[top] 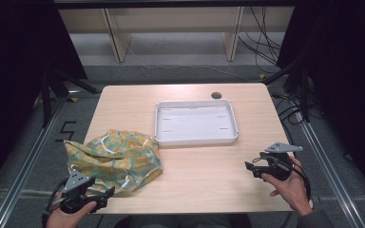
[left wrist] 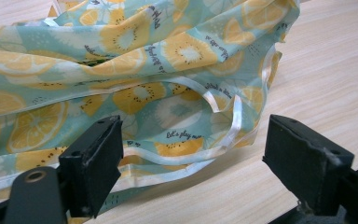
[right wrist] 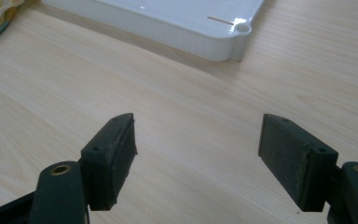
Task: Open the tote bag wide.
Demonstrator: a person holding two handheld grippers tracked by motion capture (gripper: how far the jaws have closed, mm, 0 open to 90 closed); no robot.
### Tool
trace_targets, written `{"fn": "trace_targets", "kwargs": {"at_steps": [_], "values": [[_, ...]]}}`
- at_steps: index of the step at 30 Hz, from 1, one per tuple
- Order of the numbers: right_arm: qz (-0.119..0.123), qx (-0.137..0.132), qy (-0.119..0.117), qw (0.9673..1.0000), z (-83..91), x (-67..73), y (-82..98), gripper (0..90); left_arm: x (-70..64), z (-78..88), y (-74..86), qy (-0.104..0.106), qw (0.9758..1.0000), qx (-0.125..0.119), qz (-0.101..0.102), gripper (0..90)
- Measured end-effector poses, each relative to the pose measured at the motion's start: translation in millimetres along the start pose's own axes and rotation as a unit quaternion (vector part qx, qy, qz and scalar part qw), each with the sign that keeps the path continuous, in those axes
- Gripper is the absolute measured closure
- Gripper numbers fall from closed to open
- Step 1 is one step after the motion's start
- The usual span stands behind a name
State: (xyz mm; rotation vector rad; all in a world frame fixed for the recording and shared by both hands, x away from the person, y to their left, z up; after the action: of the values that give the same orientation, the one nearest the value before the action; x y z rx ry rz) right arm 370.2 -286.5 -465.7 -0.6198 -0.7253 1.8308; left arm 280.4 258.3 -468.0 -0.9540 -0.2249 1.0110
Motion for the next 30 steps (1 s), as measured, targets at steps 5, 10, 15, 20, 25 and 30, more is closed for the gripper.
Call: {"fn": "trace_targets", "kwargs": {"at_steps": [5,10,15,20,25,30], "values": [[0.022,-0.017,-0.001,0.9996,-1.8,0.1,-1.9,28.4,0.2,-0.4,0.2,0.002,1.0000,0.000,-0.002,18.8],[0.037,-0.009,-0.009,0.9993,-3.6,5.8,-3.3,26.4,-0.2,0.2,-0.1,-0.002,1.0000,0.000,-0.001,18.8],[0.046,-0.018,-0.020,0.9986,-6.9,10.4,-5.2,24.3,-0.1,-0.2,-0.5,0.001,1.0000,-0.001,-0.004,18.8],[0.047,-0.023,-0.048,0.9974,-7.0,24.8,-12.8,21.2,0.1,1.5,-0.1,-0.001,0.9998,0.014,-0.012,18.7],[0.068,-0.031,-0.069,0.9948,-8.8,41.7,-22.3,20.6,-5.1,-0.4,-0.6,-0.003,1.0000,0.001,-0.003,18.2],[0.111,-0.036,-0.104,0.9878,-17.7,76.2,-34.5,20.6,-9.6,-0.3,3.0,-0.002,1.0000,0.005,0.002,17.9]]}}
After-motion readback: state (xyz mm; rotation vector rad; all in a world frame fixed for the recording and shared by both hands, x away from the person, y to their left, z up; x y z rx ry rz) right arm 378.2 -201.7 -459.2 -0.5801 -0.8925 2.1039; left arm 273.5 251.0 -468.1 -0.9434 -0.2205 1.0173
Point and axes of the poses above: each handheld gripper's, and its own axes: z roughly backward along the jaws, y roughly out of its underside, x roughly to its left, the point moved 2 cm from there along -z, roughly forward along the jaws, and after that the axes turned 14 degrees about y, right-handed, at the moved point
